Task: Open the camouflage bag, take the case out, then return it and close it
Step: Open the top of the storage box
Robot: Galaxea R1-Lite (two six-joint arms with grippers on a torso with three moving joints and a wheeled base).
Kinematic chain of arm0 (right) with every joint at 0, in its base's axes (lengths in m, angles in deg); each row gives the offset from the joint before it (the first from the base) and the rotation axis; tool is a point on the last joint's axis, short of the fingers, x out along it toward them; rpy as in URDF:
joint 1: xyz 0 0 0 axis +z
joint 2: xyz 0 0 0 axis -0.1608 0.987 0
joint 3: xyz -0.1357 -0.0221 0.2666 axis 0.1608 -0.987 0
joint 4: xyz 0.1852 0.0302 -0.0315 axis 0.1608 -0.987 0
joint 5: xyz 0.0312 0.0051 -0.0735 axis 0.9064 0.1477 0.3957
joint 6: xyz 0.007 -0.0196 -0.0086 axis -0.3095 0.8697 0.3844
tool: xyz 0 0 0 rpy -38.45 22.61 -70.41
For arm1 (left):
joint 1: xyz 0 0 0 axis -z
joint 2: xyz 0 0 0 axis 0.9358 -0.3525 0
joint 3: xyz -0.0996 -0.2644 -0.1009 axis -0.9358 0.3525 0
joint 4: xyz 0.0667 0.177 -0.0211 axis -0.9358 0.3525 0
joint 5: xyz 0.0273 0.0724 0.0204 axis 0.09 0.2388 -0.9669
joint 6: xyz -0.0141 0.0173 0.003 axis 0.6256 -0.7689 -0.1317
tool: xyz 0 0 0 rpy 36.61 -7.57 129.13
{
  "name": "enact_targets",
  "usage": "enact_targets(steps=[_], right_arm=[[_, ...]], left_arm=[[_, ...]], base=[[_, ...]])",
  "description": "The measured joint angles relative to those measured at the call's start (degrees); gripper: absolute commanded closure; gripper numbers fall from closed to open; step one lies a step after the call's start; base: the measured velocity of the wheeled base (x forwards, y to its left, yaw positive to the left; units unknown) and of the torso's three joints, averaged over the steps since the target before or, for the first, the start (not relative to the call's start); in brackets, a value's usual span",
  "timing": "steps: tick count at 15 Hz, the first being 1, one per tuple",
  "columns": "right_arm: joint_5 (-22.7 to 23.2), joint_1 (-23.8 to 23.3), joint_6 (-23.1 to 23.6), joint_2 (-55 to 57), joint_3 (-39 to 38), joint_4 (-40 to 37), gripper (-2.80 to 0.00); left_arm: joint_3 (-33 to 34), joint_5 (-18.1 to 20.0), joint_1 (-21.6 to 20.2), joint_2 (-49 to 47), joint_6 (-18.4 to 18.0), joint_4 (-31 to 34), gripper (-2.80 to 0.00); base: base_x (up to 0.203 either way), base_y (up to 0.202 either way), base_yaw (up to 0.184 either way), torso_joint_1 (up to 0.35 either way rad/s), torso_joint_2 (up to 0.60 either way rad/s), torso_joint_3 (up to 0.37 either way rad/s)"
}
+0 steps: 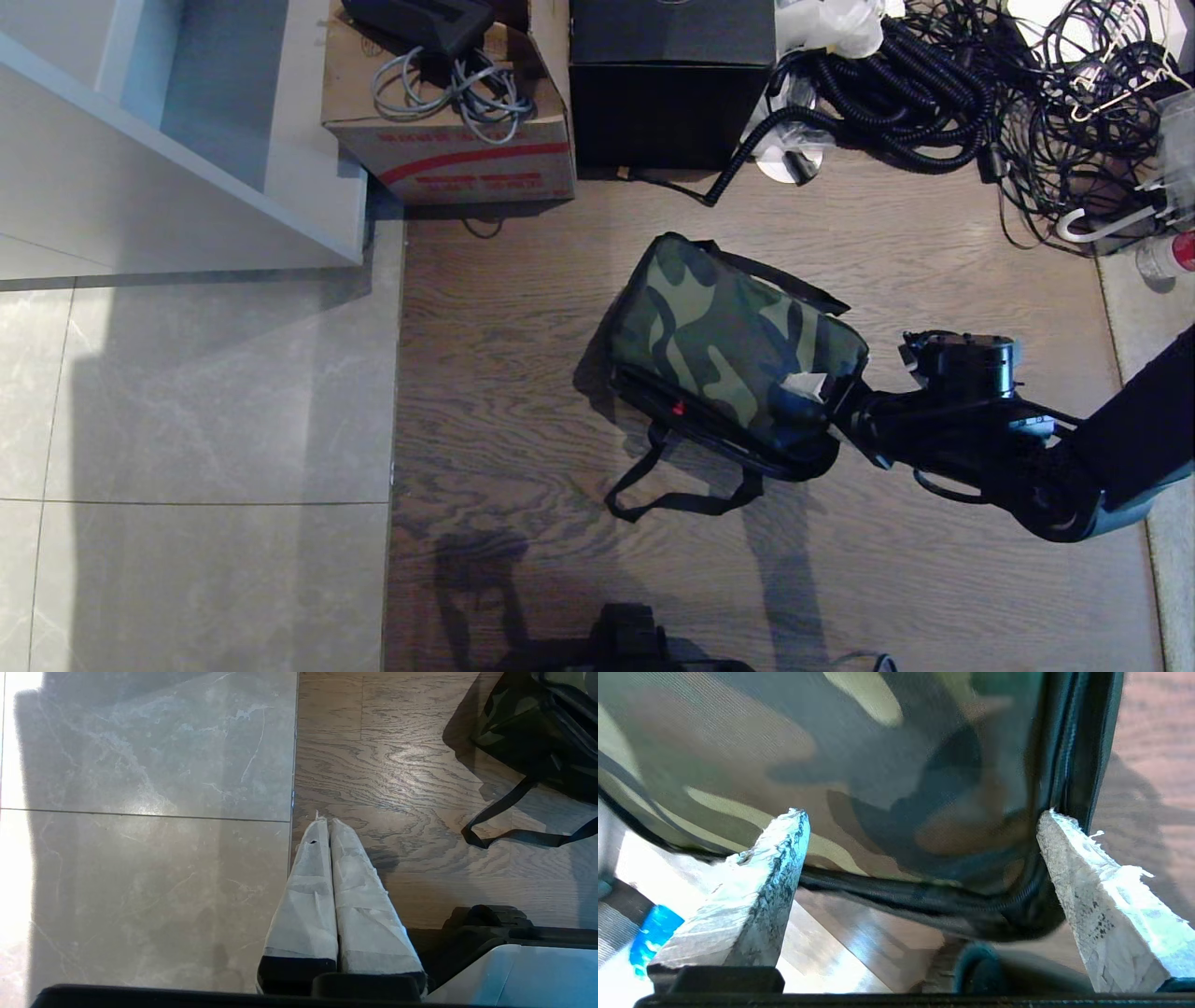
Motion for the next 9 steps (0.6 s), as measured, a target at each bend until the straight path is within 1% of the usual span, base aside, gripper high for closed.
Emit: enact_targets(steps=[3, 6, 9], right_arm=[[-0.11, 0.29, 4.08, 0.94, -0.55, -0.72, -2.80], [-0.21, 0.27, 6.42, 1.58, -0.46, -1.31, -2.80], [-0.13, 0.25, 7.51, 2.11, -0.24, -2.77, -2.80]], left_arm=[[0.00, -0.03, 0.00, 0.00, 0.00, 0.00, 0.00], [0.00, -0.02, 0.00, 0.00, 0.00, 0.00, 0.00], [0.00, 0.00, 0.00, 0.00, 0.00, -0.02, 0.00]], base=[[0.000, 0.000, 0.000, 0.000, 0.00, 0.000], [0.000, 0.000, 0.000, 0.000, 0.00, 0.000], [0.000, 0.000, 0.000, 0.000, 0.00, 0.000]])
